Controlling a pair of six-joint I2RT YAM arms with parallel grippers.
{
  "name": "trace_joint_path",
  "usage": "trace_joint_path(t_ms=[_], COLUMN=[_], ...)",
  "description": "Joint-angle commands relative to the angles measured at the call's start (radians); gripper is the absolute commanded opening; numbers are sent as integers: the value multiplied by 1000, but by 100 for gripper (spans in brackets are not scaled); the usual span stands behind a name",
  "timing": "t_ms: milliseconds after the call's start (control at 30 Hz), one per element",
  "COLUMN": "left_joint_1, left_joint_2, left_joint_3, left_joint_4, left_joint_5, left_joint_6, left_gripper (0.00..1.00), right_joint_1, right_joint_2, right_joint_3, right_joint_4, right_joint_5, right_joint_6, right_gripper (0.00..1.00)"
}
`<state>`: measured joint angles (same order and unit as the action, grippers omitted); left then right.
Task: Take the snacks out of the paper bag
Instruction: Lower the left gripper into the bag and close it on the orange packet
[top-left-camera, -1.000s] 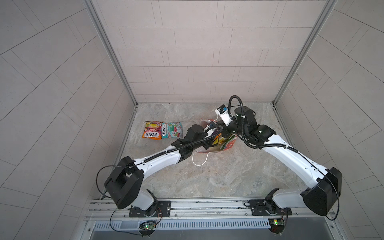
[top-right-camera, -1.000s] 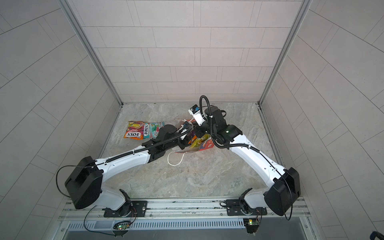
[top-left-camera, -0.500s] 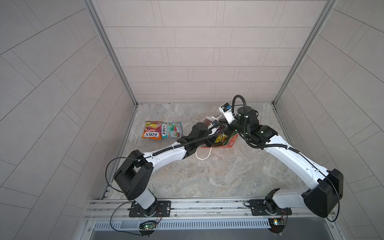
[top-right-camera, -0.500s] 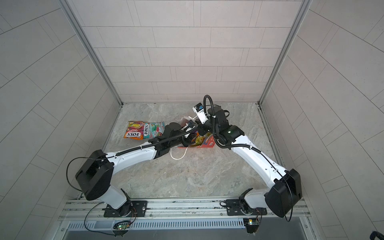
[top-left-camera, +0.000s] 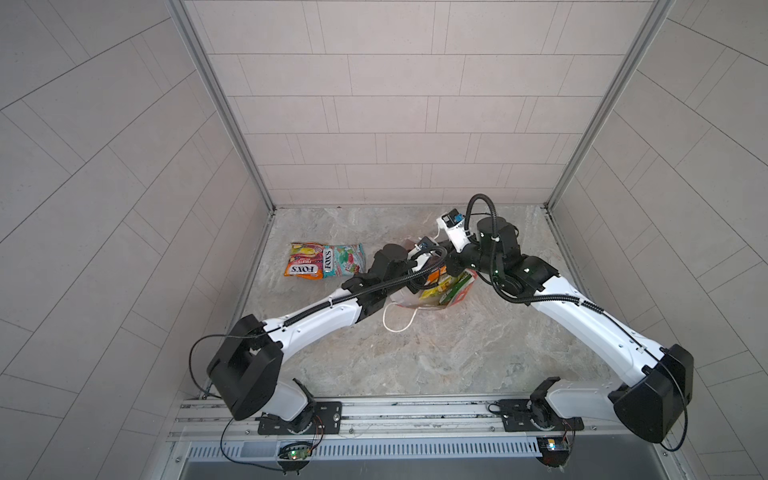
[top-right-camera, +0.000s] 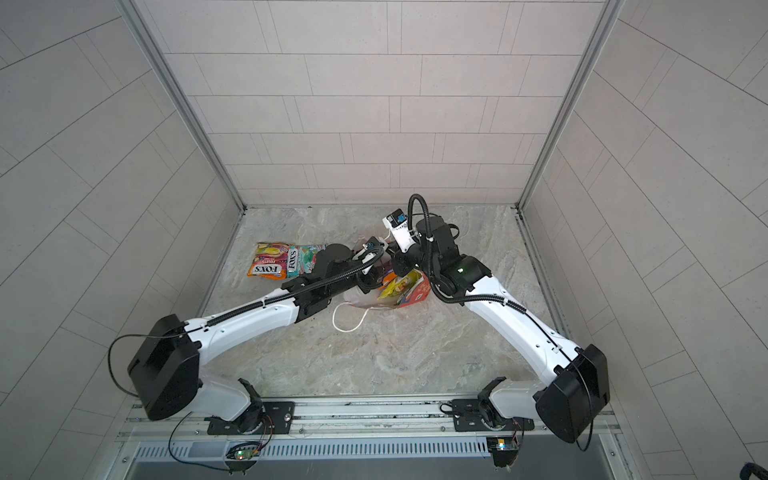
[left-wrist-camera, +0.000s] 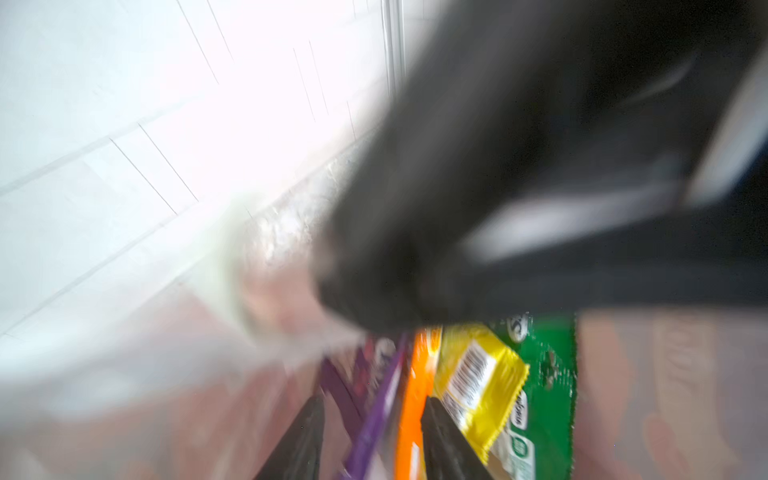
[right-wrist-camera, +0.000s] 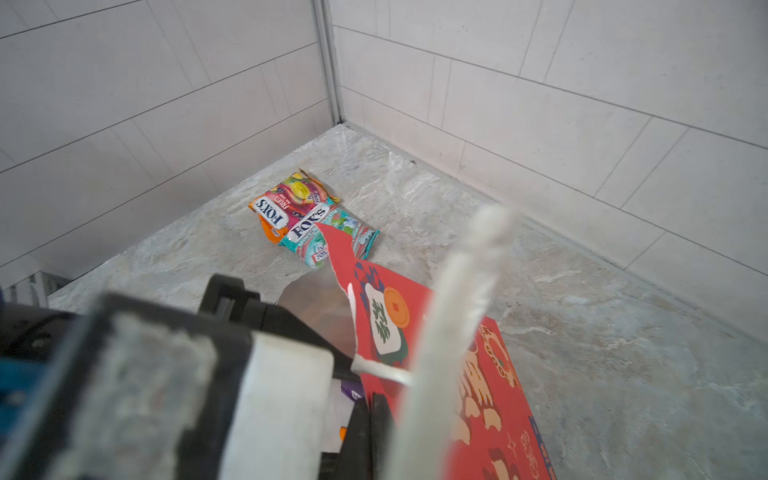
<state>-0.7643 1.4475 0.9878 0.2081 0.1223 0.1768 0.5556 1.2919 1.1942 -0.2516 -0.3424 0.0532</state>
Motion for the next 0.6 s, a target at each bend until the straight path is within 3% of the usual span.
trace_joint_path(t_ms=[0, 333, 567], left_joint_1=[-7, -39, -67], left_joint_2=[-58, -33, 19], left_joint_3=[-20, -86, -68], left_joint_4=[30, 71, 16], left_joint_5=[46, 151, 127], left_joint_6=[-6, 34, 111], left_gripper=[43, 41, 40], right_joint_1=[21, 30, 32], right_joint_2=[-34, -42, -41], right_joint_3=[13, 37, 44], right_joint_4=[47, 35, 26], right_joint_5=[-61, -1, 13], right_joint_6=[4, 0, -17], right_gripper=[0, 0, 0])
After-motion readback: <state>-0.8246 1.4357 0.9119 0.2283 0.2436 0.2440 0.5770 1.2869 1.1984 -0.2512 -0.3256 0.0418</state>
